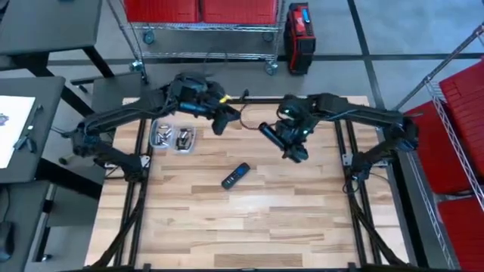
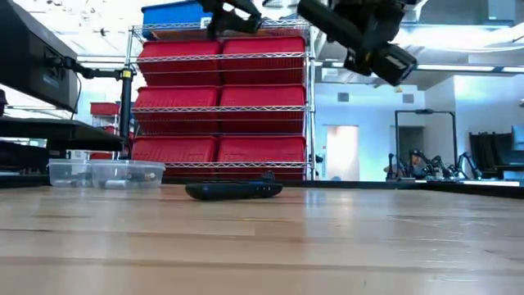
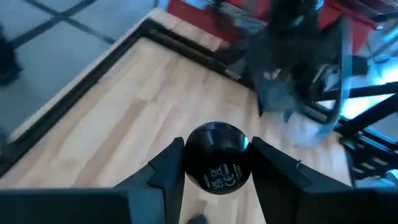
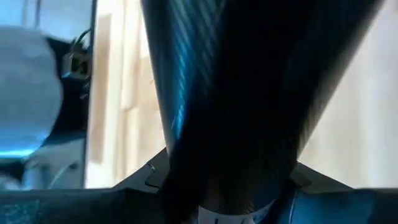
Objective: Insert battery
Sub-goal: Close the flashlight's battery compartment
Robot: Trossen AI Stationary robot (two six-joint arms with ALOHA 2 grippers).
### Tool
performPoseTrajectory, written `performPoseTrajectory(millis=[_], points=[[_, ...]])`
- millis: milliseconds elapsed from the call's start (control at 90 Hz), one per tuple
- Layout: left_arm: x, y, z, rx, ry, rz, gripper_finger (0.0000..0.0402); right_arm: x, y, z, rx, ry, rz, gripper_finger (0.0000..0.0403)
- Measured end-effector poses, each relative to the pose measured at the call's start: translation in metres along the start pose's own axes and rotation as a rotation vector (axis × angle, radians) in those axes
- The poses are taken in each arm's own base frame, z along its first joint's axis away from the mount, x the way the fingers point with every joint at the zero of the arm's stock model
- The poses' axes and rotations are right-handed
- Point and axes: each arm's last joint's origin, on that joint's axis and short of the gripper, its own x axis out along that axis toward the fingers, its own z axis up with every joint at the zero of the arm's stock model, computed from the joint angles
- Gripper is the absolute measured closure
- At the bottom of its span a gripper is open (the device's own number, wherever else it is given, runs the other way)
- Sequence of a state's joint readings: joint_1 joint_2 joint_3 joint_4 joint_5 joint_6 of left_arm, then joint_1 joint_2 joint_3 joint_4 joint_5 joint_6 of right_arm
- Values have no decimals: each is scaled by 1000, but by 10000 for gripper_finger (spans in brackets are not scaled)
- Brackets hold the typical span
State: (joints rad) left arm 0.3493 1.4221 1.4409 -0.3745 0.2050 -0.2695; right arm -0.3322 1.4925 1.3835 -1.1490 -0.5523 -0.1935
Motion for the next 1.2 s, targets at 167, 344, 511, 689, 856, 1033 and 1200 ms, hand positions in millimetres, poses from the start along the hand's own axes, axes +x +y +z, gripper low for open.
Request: performPoseTrajectory(millis=[167, 344, 511, 689, 856, 1033, 1200], points=[[21, -7, -9, 7, 41, -46, 269, 13, -5, 3, 12, 69, 19, 266], [23, -14, -10, 37, 36, -78, 270, 7, -2, 4, -17, 23, 11, 266], [23, -18, -3, 46, -25, -158, 270, 5, 1, 1, 5, 42, 15, 266], [28, -16, -3, 28, -21, -203, 270, 12, 1, 1, 6, 80, 34, 266], [45, -13, -11, -5, 37, -240, 270, 18, -3, 2, 27, 96, 74, 266], [48, -13, -12, -12, 46, -265, 270, 20, -2, 2, 26, 108, 81, 266], [56, -11, -16, -10, 65, -281, 270, 21, -2, 2, 22, 108, 81, 266]])
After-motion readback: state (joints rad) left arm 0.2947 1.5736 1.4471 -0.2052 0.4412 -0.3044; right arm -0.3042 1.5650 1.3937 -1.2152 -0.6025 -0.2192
